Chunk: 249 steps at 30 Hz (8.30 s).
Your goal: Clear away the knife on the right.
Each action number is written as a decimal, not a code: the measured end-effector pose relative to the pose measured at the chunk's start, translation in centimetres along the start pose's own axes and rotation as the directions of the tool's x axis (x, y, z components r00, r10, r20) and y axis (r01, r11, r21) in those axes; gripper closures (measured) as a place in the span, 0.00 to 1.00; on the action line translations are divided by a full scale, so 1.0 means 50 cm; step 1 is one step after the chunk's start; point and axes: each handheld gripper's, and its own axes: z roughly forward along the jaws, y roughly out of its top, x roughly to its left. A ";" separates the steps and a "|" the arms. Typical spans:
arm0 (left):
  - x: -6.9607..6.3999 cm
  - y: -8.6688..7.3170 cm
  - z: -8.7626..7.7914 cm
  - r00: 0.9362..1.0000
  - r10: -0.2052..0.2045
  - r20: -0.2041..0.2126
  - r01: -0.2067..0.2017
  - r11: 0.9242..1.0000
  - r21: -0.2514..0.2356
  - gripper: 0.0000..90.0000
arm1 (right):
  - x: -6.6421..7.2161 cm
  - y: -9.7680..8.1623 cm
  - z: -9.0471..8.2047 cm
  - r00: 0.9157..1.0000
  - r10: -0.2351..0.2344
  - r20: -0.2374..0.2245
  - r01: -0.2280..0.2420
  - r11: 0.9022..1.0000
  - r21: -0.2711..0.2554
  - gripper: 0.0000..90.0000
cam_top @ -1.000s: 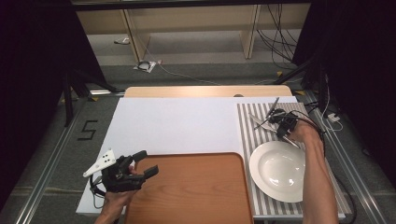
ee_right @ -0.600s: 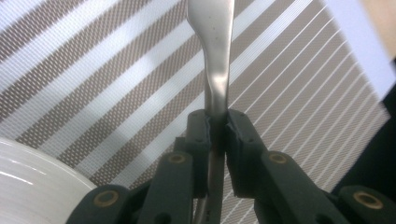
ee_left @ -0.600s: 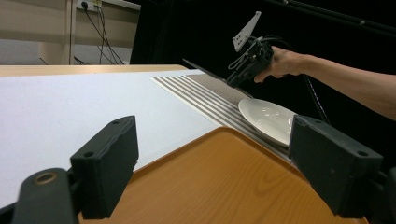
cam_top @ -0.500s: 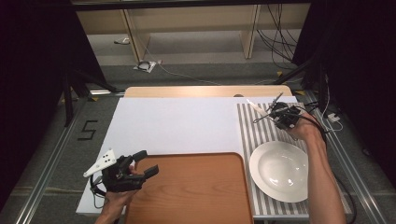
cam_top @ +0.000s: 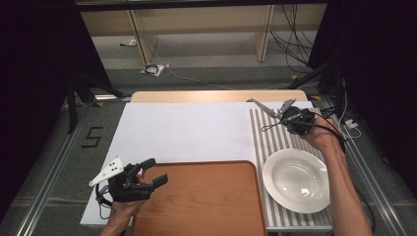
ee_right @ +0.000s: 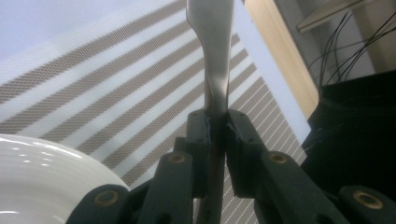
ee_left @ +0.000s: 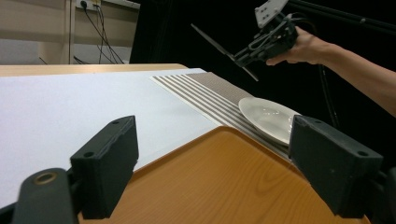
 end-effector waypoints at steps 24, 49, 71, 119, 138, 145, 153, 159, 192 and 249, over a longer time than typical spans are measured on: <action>-0.001 0.002 -0.002 1.000 0.013 -0.009 -0.013 1.000 0.000 0.18 | 0.164 -0.015 -0.167 0.952 0.115 -0.282 -0.214 0.912 -0.350 0.90; -0.013 0.001 0.001 0.997 0.072 -0.017 -0.072 0.997 0.021 0.18 | 0.295 0.006 -0.160 0.831 0.134 -0.541 -0.330 0.900 -0.284 0.90; -0.013 0.002 -0.002 0.997 0.073 -0.020 -0.072 0.997 0.010 0.18 | 0.383 0.008 -0.144 0.756 0.135 -0.640 -0.297 0.942 -0.153 0.90; -0.013 0.002 -0.002 0.997 0.073 -0.018 -0.073 0.997 0.013 0.18 | 0.473 0.009 -0.108 0.727 0.119 -0.676 -0.077 0.993 0.092 0.90; -0.013 0.002 -0.002 0.997 0.070 -0.019 -0.070 0.998 0.012 0.18 | 0.477 0.012 -0.114 0.788 0.094 -0.608 -0.093 0.995 0.034 0.81; -0.014 0.001 -0.002 0.997 0.071 -0.017 -0.071 0.997 0.012 0.18 | 0.500 0.008 -0.132 0.794 0.006 -0.609 -0.072 0.994 -0.085 0.98; -0.014 0.001 -0.002 0.997 0.070 -0.015 -0.069 0.997 0.014 0.18 | 0.530 0.001 -0.115 0.803 -0.034 -0.594 0.004 0.999 -0.051 1.00; -0.014 0.000 -0.001 0.997 0.070 -0.016 -0.069 0.997 0.016 0.18 | 0.525 -0.007 -0.116 0.829 -0.029 -0.558 0.004 0.999 -0.046 1.00; -0.015 0.001 -0.001 0.997 0.071 -0.014 -0.070 0.997 0.014 0.18 | 0.478 -0.075 -0.116 0.872 0.082 -0.482 -0.084 0.996 0.018 1.00; -0.018 -0.001 0.008 0.997 0.072 0.021 -0.073 0.996 0.052 0.18 | 0.379 -0.147 -0.174 0.790 0.347 -0.505 -0.599 0.611 -0.518 0.36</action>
